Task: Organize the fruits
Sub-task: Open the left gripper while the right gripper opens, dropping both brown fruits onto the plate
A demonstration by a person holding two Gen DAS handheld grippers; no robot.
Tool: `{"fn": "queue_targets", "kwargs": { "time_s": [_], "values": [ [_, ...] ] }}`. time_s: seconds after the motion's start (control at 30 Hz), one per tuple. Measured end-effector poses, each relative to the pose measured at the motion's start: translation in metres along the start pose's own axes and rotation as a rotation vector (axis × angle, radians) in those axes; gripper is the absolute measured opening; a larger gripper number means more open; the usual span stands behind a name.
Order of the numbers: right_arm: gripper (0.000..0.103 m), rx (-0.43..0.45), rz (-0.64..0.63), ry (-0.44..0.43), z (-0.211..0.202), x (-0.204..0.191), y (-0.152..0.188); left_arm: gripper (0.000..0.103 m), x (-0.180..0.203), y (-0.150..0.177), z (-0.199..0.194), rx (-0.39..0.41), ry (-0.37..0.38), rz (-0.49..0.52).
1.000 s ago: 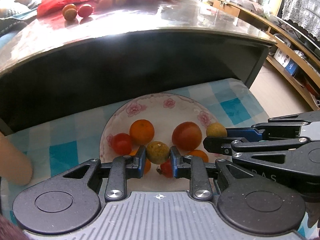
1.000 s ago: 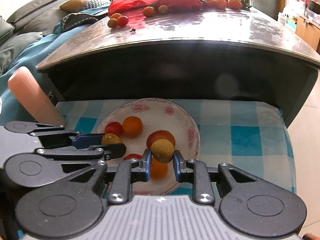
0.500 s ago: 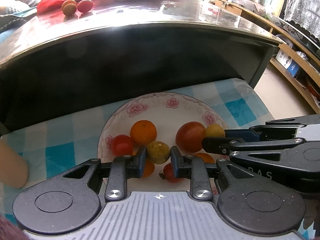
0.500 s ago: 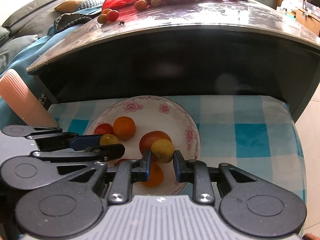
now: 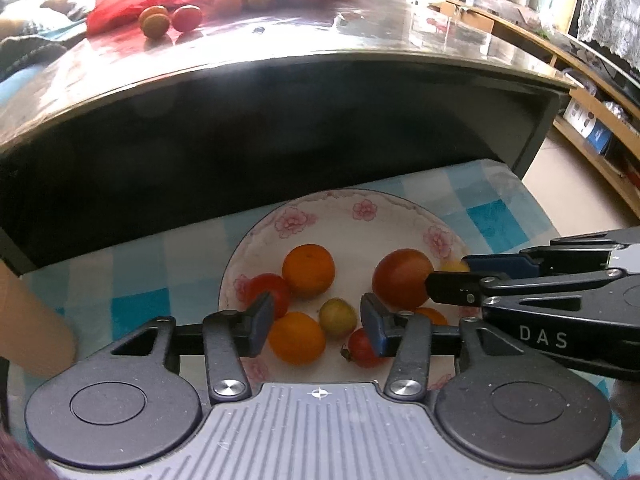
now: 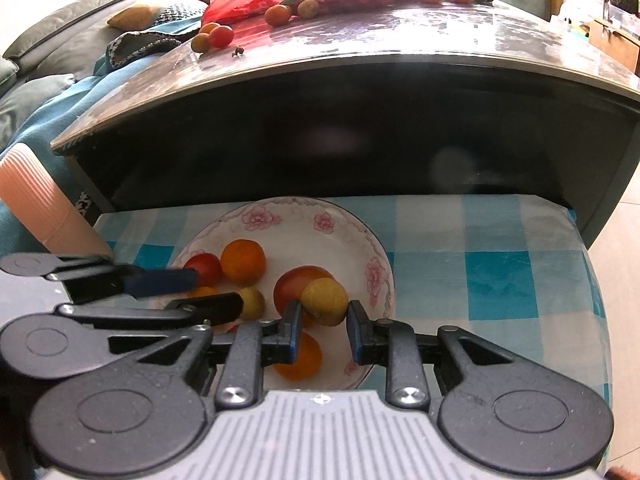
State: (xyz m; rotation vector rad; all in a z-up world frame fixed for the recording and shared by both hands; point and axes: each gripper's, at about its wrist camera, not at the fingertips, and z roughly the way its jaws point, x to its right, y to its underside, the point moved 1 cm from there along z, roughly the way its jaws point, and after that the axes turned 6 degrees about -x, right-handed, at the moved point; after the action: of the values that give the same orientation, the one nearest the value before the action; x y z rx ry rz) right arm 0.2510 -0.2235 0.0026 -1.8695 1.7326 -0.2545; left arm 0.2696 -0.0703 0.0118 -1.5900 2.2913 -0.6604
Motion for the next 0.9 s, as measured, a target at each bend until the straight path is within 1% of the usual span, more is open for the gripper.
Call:
{"fn": "queue_targets", "kwargs": {
  "time_s": [0.1,0.23,0.5,0.57,0.8,0.9],
  "values": [
    [0.043,0.005,0.004,-0.005,-0.002,-0.001,-0.002,0.057,-0.001,-0.001,-0.005,0.006,-0.004,-0.004],
    [0.043,0.012,0.002,-0.011,-0.008,-0.002,-0.003,0.063,-0.004,0.0,-0.011,0.004,0.0,-0.014],
    [0.044,0.023,-0.006,-0.004,-0.03,-0.011,0.0,0.065,-0.002,0.008,-0.035,0.01,0.003,-0.021],
    [0.044,0.023,-0.018,-0.002,-0.036,-0.016,0.002,0.067,-0.002,0.013,-0.04,0.005,0.004,-0.026],
    [0.044,-0.004,-0.054,0.023,-0.055,-0.032,0.022,0.07,-0.006,0.04,-0.052,-0.036,-0.012,-0.037],
    [0.044,-0.024,-0.064,0.038,-0.06,-0.038,0.037,0.074,-0.007,0.05,-0.059,-0.048,-0.018,-0.034]
  ]
}}
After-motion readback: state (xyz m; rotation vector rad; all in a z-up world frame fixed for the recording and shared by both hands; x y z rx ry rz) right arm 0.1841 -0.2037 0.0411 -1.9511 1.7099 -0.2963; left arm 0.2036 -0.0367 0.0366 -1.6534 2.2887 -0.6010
